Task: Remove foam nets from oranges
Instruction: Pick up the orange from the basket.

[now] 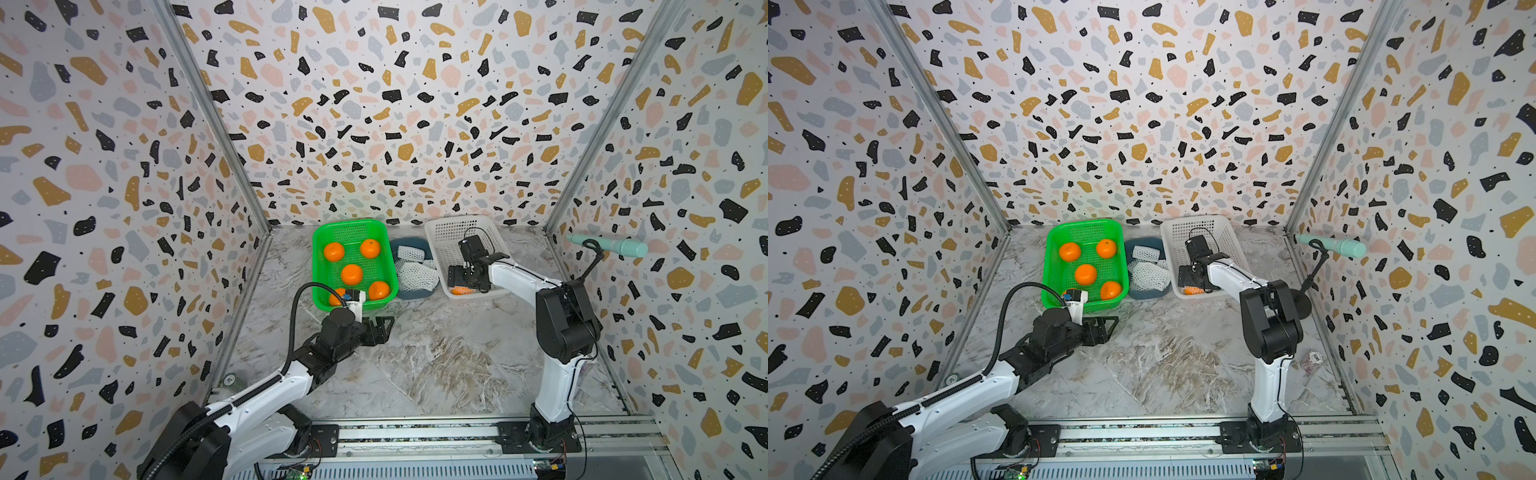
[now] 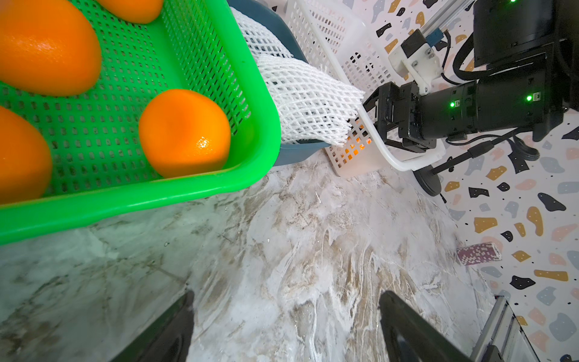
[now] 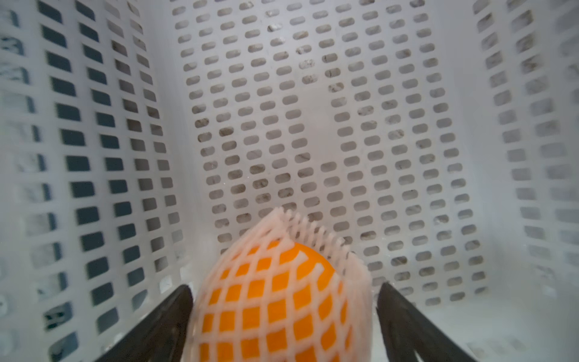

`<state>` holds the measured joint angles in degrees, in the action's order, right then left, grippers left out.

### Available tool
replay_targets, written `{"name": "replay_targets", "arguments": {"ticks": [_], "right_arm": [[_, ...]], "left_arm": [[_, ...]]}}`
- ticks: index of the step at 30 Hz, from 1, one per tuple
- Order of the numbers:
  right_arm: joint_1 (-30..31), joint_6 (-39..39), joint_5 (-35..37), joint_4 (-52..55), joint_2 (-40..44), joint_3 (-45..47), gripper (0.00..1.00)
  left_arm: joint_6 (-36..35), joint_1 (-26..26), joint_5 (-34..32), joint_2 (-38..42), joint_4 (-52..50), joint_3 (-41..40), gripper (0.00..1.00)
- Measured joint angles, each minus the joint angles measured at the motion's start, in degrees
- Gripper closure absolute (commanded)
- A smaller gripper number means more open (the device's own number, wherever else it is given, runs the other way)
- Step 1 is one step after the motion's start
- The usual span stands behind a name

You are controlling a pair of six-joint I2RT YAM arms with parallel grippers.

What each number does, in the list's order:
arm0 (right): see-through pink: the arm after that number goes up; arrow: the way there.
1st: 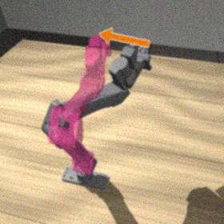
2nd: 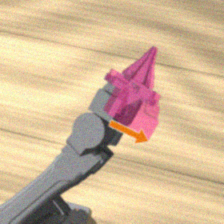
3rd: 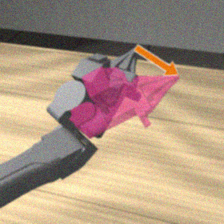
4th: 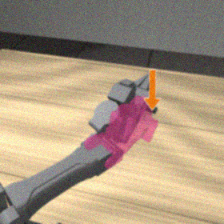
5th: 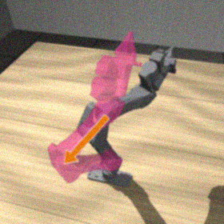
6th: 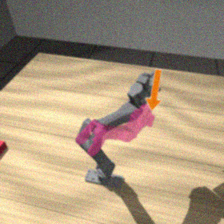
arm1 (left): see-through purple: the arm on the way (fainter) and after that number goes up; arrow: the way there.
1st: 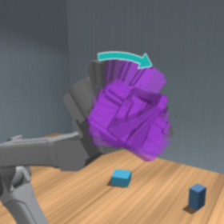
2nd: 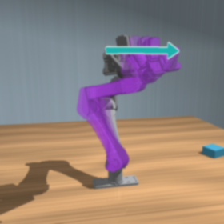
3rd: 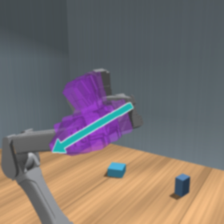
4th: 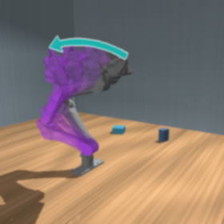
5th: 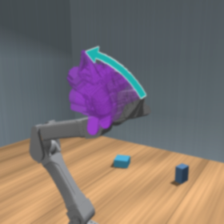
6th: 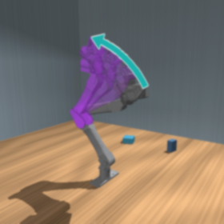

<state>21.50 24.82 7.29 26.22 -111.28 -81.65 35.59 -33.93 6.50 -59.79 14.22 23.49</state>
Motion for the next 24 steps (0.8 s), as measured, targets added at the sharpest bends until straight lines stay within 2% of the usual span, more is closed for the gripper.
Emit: {"name": "replay_targets", "arguments": {"ticks": [12, 24], "right_arm": [[0.00, -5.81, -1.73, 5.09, -0.94, -5.77, 0.06], [-0.24, -7.32, -4.52, 8.15, -1.62, -5.92, 0.02]], "left_arm": [[0.00, 0.00, -0.04, 0.11, -0.02, 0.00, 0.07], [0.00, 0.00, -0.02, 0.13, -0.02, 0.00, 0.07]]}}
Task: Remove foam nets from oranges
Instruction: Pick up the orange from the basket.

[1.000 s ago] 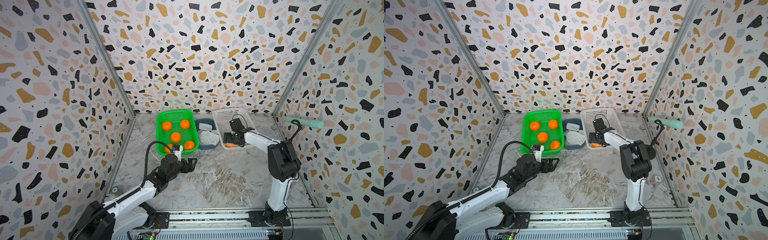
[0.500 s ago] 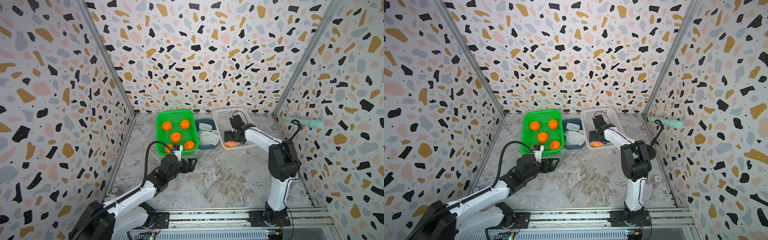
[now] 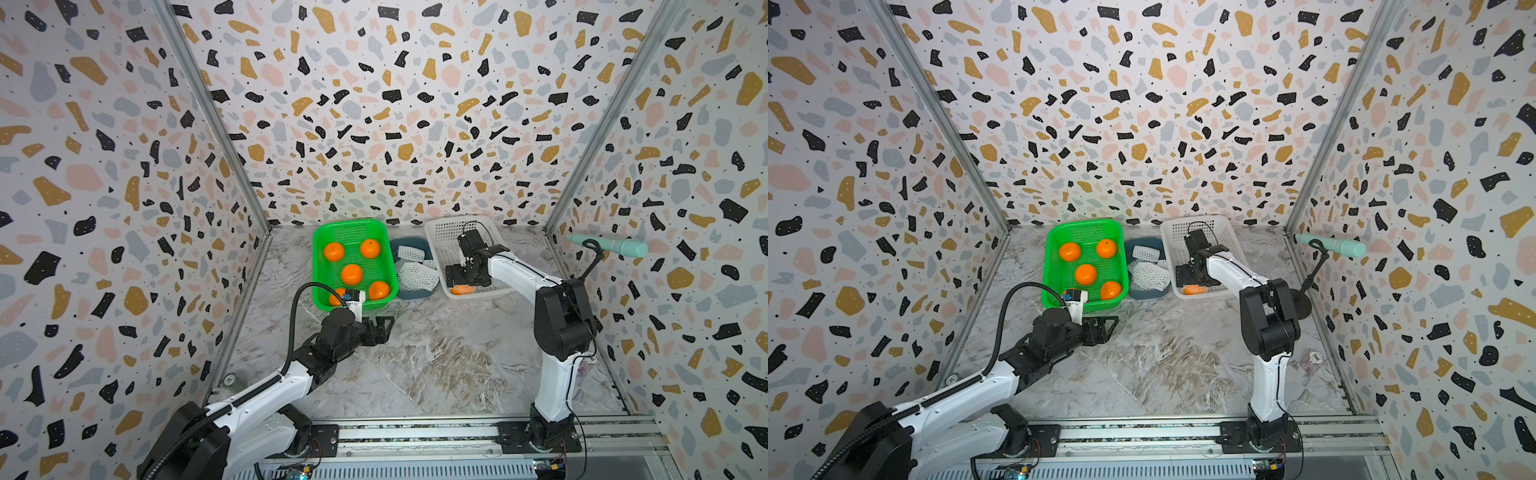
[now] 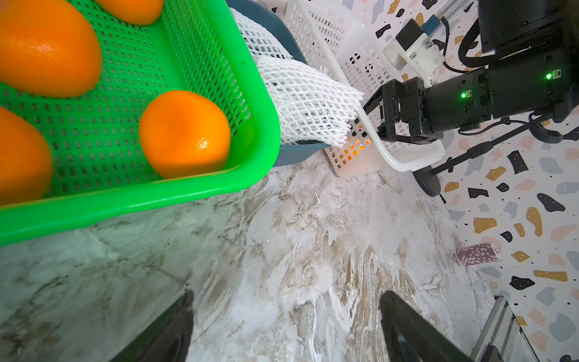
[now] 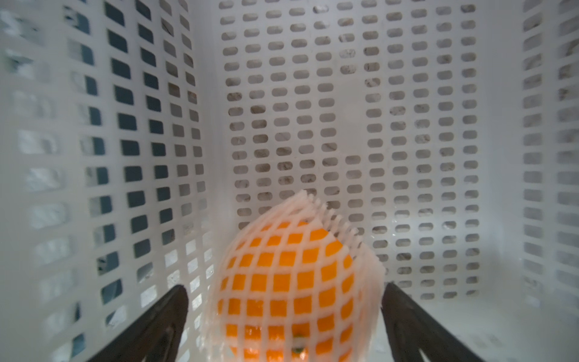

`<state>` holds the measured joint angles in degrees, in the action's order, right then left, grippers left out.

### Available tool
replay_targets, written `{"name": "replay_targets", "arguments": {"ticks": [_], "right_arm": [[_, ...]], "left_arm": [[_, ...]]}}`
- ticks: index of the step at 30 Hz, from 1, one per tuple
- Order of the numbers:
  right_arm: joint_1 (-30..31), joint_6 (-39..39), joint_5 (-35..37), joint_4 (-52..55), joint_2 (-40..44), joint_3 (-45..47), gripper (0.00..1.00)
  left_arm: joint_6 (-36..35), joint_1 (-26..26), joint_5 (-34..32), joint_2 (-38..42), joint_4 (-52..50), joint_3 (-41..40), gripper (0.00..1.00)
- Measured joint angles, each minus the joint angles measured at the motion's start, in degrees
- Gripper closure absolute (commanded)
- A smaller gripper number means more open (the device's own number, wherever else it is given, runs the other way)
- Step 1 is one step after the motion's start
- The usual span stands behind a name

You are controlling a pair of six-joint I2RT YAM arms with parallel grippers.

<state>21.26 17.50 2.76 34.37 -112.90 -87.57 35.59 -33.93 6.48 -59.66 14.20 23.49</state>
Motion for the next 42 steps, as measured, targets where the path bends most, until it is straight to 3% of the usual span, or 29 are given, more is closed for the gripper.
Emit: {"name": "replay_targets", "arguments": {"ticks": [22, 42], "right_arm": [[-1.70, -1.07, -0.20, 0.98, -3.06, 0.00, 0.14], [-4.22, -3.48, 0.33, 1.14, -4.70, -4.59, 0.11]], "left_arm": [[-0.24, 0.00, 0.02, -0.52, -0.04, 0.00, 0.07], [-0.42, 0.00, 0.00, -0.46, -0.09, 0.00, 0.07]]}}
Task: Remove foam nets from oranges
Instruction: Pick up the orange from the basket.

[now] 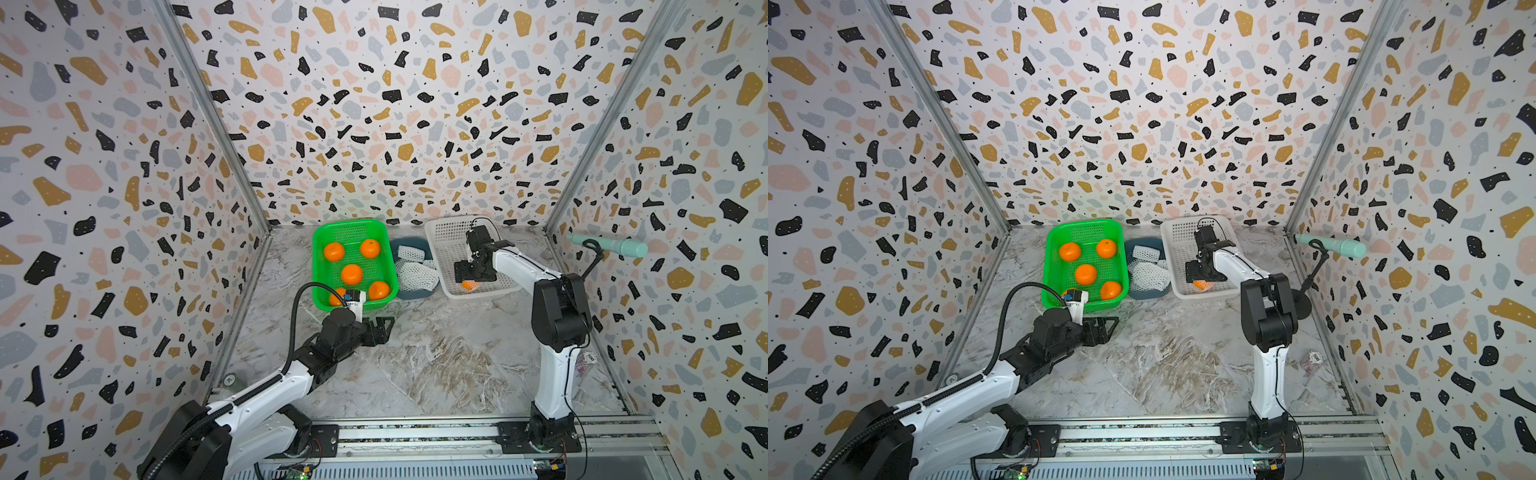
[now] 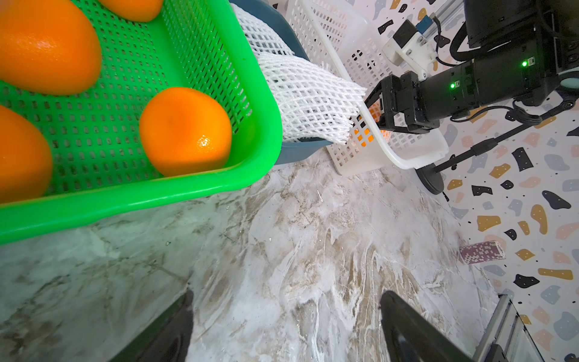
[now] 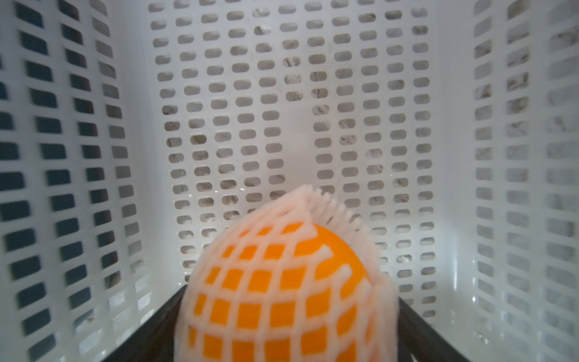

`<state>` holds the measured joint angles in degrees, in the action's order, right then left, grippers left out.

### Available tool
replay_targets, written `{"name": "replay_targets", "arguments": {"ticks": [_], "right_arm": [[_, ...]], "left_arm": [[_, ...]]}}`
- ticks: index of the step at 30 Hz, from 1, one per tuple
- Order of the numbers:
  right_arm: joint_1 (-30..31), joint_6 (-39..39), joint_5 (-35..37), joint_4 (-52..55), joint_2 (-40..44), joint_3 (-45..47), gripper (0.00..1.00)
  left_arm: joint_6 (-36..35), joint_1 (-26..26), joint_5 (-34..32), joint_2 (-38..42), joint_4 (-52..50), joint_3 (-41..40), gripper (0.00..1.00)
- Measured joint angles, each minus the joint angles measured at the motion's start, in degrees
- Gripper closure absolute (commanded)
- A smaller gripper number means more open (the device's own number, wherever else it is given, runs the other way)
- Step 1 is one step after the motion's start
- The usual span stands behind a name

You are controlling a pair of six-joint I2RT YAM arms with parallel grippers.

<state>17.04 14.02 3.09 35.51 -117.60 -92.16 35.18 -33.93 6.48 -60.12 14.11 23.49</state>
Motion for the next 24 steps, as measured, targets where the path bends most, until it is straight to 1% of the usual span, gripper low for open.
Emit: {"name": "replay_targets", "arguments": {"ticks": [14, 17, 24], "right_arm": [[-0.15, -0.26, -0.13, 0.07, -2.82, -0.07, 0.06], [-0.22, -0.26, -0.15, 0.04, -2.82, -0.09, 0.07], [-0.33, -0.31, -0.31, 0.04, -2.82, -0.50, 0.13]], "left_arm": [[0.00, 0.00, -0.02, 0.02, -1.46, 0.00, 0.07], [0.00, 0.00, -0.04, 0.04, -1.68, 0.00, 0.07], [0.00, 0.00, -0.13, 0.33, -2.08, 0.00, 0.07]]}}
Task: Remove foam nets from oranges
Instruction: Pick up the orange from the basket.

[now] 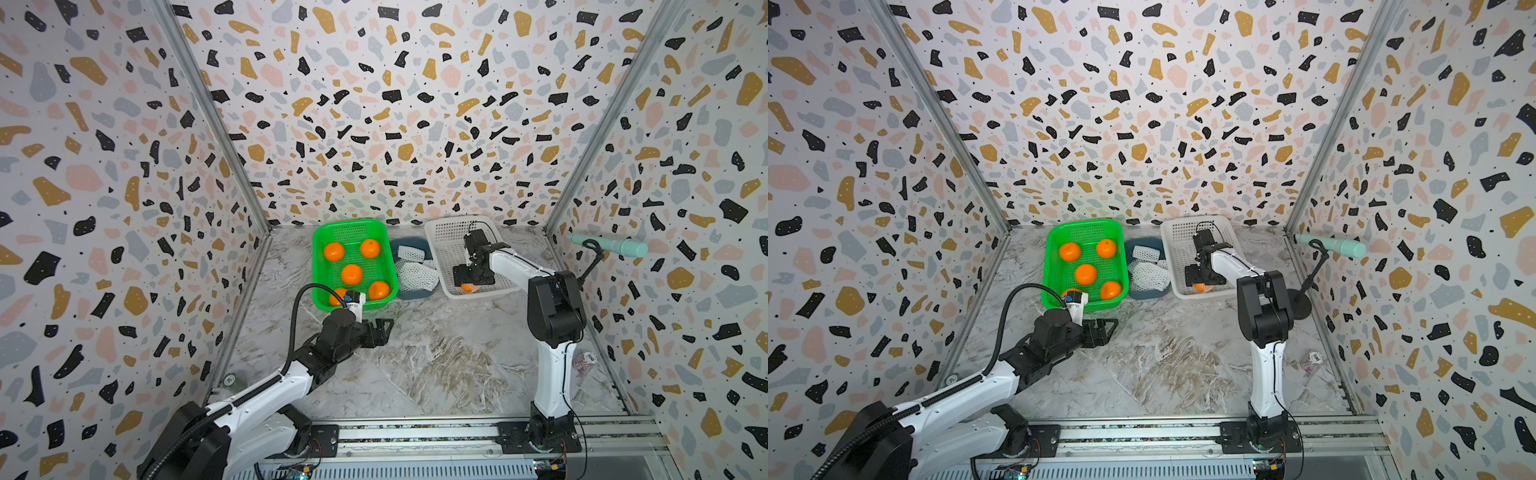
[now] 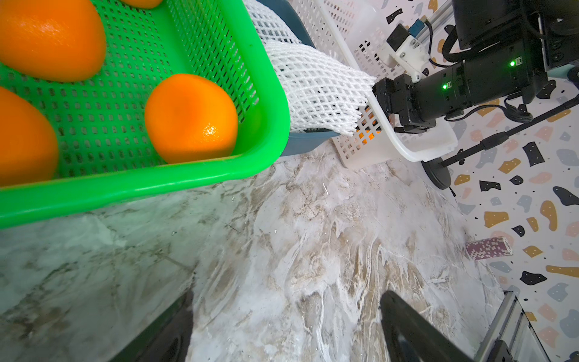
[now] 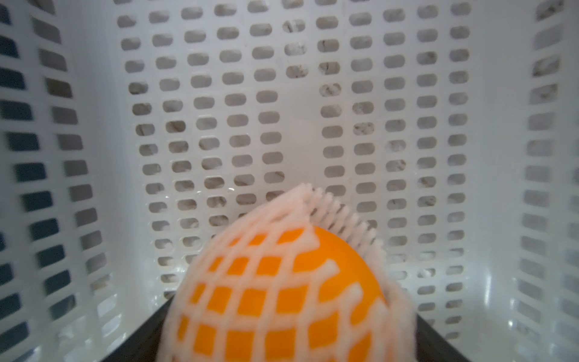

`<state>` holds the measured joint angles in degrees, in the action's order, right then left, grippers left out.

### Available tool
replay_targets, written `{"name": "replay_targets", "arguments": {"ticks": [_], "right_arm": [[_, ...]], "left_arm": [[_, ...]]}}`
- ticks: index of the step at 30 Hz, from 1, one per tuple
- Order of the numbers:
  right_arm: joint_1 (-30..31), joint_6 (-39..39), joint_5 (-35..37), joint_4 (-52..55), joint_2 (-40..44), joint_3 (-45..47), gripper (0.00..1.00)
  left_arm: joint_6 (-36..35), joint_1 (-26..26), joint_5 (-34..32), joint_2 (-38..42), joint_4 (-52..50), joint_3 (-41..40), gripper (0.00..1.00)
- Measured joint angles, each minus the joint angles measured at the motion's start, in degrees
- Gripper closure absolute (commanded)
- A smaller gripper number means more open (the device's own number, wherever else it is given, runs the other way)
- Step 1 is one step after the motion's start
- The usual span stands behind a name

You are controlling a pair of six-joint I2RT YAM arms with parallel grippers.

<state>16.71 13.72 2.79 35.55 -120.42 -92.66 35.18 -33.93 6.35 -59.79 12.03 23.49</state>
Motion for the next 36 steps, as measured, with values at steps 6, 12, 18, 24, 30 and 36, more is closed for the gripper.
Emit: {"name": "replay_targets", "arguments": {"ticks": [6, 12, 18, 24, 30, 36], "right_arm": [[-0.13, -0.33, -0.04, 0.04, 0.00, -1.05, 0.16], [-0.26, -0.79, 0.02, 0.11, 0.00, -1.29, 0.16], [-0.33, -1.42, 0.04, 1.01, 0.04, -2.71, 0.16], [-0.33, -2.01, 0.55, 1.77, 1.62, -3.41, 0.16], [-0.33, -2.40, 1.01, 2.45, 5.05, -3.41, 0.16], [-0.33, -2.69, 1.60, 3.15, 7.17, -3.58, 0.16]], "left_arm": [[-0.02, 0.00, -0.02, 0.00, -0.04, 0.00, 0.07], [0.00, 0.00, -0.02, 0.31, -0.04, 0.00, 0.07], [0.00, 0.00, 0.00, 0.44, -0.04, 0.00, 0.06], [0.00, 0.00, 0.00, 0.81, -0.09, 0.00, 0.06], [0.00, 0.00, 0.00, 0.90, -0.07, 0.00, 0.06], [0.00, 0.00, 0.04, 0.90, -0.07, 0.00, 0.06]]}}
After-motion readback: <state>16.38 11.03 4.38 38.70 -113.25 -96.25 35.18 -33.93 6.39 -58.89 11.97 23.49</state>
